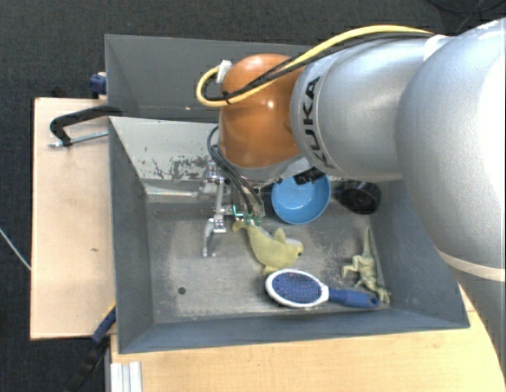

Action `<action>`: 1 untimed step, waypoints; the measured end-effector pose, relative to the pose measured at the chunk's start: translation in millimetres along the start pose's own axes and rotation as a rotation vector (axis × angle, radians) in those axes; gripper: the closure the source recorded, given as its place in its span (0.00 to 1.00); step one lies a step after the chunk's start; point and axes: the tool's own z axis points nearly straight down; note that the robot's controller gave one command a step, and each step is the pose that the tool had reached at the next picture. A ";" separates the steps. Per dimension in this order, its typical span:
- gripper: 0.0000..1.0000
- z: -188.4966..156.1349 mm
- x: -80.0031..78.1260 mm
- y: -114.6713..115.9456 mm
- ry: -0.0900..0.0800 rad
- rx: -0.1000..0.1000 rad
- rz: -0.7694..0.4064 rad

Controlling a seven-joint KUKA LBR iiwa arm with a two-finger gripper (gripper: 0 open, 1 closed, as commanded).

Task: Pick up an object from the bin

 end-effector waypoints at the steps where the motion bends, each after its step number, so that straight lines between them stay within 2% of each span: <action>1: 0.00 6.8 31.3 -16.2 -0.005 0.002 -0.346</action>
Offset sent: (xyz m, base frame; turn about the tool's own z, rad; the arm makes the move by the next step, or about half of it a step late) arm -0.0312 -0.0168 -0.0070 -0.3462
